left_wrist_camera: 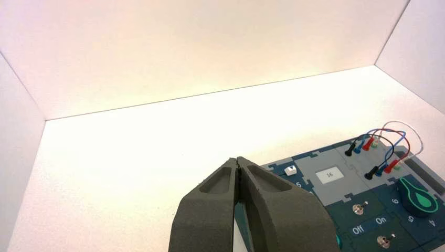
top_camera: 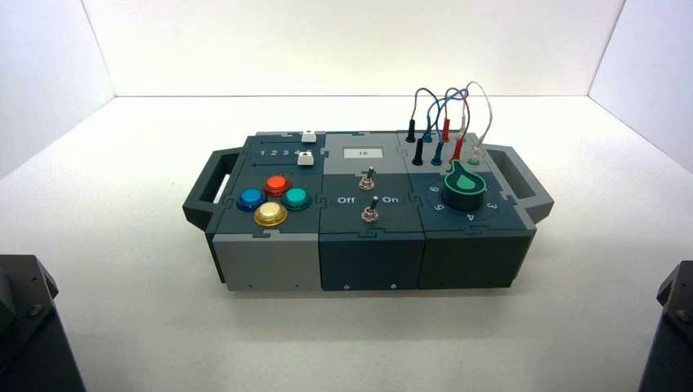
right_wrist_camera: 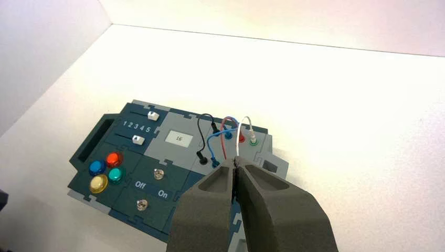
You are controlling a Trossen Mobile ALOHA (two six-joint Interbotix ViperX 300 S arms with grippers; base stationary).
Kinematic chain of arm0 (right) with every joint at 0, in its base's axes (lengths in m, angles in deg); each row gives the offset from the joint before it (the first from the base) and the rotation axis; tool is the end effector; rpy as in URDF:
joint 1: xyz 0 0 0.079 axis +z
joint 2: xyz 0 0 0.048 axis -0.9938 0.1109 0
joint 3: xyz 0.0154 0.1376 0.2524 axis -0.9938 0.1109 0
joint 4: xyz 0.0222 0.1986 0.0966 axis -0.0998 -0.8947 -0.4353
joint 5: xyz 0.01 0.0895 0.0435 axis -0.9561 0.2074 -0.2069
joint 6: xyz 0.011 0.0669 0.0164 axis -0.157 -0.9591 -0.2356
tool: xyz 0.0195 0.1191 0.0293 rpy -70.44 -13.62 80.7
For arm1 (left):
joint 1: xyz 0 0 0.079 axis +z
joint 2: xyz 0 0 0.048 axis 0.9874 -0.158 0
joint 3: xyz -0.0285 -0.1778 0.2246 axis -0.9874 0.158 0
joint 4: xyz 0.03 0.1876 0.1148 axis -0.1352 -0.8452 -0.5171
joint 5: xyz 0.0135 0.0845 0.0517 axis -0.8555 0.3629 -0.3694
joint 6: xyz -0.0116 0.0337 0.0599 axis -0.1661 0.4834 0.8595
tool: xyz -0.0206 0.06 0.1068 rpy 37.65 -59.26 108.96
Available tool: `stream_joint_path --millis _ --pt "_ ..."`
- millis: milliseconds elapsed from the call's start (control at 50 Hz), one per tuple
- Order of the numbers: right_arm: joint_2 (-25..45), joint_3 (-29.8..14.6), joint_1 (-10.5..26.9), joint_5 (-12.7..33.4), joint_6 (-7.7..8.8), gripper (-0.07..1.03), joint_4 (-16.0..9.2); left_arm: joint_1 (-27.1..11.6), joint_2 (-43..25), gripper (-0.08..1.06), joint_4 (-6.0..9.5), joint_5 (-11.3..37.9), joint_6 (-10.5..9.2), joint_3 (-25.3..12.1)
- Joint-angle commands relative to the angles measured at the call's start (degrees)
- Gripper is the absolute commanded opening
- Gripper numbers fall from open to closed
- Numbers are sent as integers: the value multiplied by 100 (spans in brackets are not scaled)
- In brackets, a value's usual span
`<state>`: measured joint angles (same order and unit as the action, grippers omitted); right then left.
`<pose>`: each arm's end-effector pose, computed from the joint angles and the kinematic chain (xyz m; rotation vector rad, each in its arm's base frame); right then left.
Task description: Push the blue button with the left gripper.
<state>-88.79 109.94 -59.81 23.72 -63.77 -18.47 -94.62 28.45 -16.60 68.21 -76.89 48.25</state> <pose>0.2124 0.1049 0.1958 0.0642 0.5817 0.4090 0.2181 -0.0706 0.2275 0.0235 0.3979 -0.3218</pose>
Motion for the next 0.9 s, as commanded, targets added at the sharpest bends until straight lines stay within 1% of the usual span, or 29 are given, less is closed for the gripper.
stream_joint_path --millis 20,320,900 --pt "114 -185 18 -53 -18 -2 -9 9 -44 -3 9 -53 18 -88" --pt "237 -185 18 -53 -26 -2 -9 9 -70 -3 9 -53 18 -97" --pt "229 -185 18 -53 -26 -2 -18 18 -105 -3 9 -53 18 -88"
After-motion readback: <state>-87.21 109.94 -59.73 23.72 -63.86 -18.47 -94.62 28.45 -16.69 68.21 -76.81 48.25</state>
